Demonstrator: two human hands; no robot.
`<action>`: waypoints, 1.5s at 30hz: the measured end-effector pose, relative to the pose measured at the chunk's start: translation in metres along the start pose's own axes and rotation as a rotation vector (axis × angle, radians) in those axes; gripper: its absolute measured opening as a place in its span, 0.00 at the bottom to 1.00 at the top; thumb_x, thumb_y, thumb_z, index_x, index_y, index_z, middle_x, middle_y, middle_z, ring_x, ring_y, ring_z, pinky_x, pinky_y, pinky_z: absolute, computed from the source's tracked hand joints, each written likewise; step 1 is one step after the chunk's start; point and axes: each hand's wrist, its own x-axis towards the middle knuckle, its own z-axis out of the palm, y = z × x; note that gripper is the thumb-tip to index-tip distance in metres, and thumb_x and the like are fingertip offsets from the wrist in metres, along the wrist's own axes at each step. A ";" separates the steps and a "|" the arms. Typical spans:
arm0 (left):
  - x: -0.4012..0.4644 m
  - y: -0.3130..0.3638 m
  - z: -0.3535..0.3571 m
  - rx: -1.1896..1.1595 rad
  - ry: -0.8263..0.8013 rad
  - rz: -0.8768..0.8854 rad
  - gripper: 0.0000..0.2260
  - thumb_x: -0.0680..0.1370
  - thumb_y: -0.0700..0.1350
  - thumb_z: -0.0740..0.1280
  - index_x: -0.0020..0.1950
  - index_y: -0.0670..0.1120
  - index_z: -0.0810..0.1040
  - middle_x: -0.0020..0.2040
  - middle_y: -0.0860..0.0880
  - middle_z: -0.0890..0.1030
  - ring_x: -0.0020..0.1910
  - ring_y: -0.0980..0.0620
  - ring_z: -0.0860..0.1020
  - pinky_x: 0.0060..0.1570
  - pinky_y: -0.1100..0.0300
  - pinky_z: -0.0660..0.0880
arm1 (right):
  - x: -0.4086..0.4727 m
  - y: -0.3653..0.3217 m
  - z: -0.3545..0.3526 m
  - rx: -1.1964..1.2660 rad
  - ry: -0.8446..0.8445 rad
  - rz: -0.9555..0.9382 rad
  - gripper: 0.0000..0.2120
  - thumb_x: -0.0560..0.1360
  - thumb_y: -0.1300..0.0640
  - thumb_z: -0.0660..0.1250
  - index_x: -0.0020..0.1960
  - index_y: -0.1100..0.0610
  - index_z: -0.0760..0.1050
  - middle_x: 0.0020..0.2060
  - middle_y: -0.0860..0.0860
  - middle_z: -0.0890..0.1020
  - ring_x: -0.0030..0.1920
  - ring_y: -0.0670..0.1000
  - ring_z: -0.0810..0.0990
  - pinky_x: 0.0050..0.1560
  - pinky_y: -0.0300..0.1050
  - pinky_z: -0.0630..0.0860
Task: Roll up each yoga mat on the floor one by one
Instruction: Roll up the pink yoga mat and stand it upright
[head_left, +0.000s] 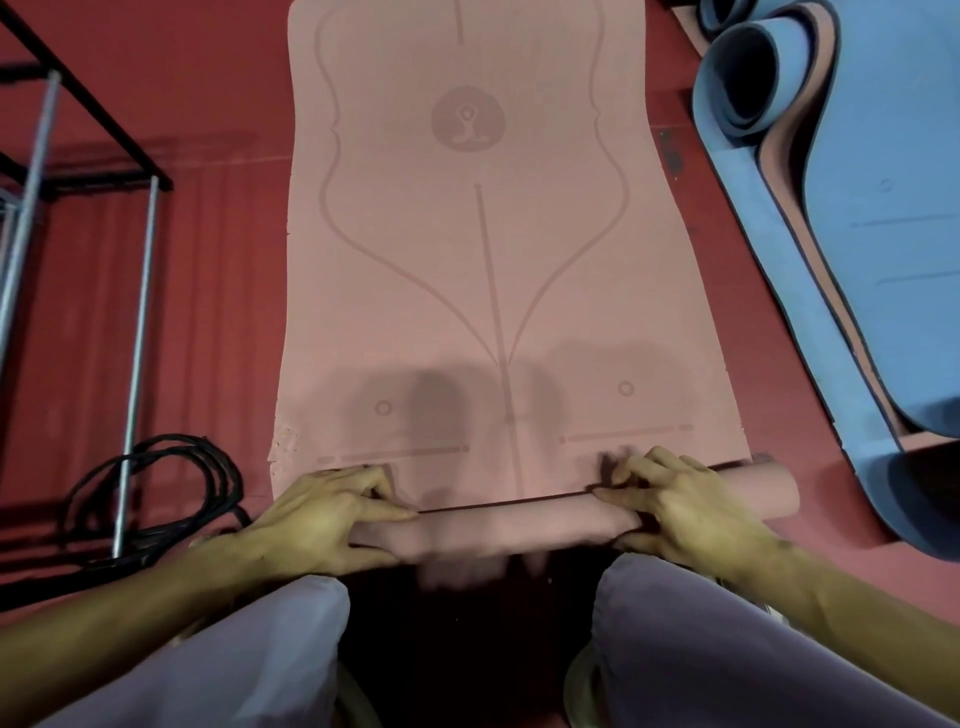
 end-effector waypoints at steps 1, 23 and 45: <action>0.006 0.001 -0.001 0.021 -0.032 0.015 0.25 0.74 0.74 0.66 0.70 0.71 0.75 0.57 0.68 0.74 0.55 0.68 0.75 0.51 0.67 0.74 | 0.000 0.001 0.001 0.011 -0.013 0.017 0.34 0.73 0.22 0.58 0.70 0.39 0.78 0.58 0.39 0.75 0.55 0.48 0.75 0.48 0.50 0.81; 0.018 0.006 -0.013 0.068 0.170 0.103 0.13 0.79 0.53 0.69 0.64 0.60 0.83 0.56 0.63 0.78 0.53 0.61 0.78 0.51 0.74 0.66 | 0.034 0.004 -0.007 0.042 0.101 0.198 0.22 0.76 0.29 0.59 0.62 0.38 0.79 0.51 0.40 0.77 0.52 0.51 0.76 0.48 0.51 0.74; 0.033 -0.013 -0.021 0.086 0.023 -0.003 0.29 0.77 0.61 0.66 0.78 0.68 0.66 0.56 0.64 0.69 0.55 0.62 0.71 0.58 0.61 0.72 | 0.044 0.010 -0.015 -0.013 0.205 0.077 0.32 0.73 0.21 0.61 0.58 0.46 0.83 0.50 0.45 0.79 0.48 0.53 0.77 0.50 0.51 0.80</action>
